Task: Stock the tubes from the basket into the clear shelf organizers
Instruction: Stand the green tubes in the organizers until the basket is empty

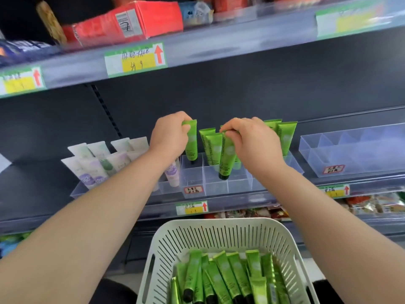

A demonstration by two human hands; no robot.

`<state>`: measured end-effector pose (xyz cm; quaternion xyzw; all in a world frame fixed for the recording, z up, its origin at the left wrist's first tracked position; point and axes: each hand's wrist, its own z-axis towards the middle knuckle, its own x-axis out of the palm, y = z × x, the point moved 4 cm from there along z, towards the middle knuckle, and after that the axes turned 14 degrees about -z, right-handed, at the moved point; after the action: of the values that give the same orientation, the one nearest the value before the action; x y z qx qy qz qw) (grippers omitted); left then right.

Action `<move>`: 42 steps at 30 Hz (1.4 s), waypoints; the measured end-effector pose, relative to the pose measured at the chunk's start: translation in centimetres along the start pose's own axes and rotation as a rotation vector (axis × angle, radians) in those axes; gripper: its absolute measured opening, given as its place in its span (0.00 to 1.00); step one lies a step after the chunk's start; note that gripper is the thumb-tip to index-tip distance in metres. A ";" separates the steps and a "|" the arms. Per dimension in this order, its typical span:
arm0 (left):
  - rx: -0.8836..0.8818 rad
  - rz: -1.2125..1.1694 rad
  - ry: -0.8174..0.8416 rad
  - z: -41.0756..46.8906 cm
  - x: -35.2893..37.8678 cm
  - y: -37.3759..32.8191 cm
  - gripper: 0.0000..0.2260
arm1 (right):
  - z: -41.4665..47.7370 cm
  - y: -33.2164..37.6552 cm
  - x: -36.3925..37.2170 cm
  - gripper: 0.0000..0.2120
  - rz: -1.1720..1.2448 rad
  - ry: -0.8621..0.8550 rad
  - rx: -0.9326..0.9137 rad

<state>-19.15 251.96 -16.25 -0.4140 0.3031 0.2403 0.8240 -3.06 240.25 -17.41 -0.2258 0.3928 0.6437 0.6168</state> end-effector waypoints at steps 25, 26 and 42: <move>0.199 0.190 0.165 -3.3 -1.4 3.2 0.13 | 5.1 5.5 3.8 0.11 -0.057 0.020 -0.078; 0.205 0.168 0.175 -3.9 -1.6 3.3 0.13 | 5.4 6.0 4.3 0.11 -0.060 0.018 -0.087; 0.204 0.087 0.212 -6.7 -1.4 6.0 0.15 | 5.6 7.2 10.9 0.14 -0.227 0.190 -0.178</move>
<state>-26.01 249.46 -21.66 -0.3375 0.4290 0.1988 0.8140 -10.43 251.89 -20.95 -0.3822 0.3628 0.5779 0.6231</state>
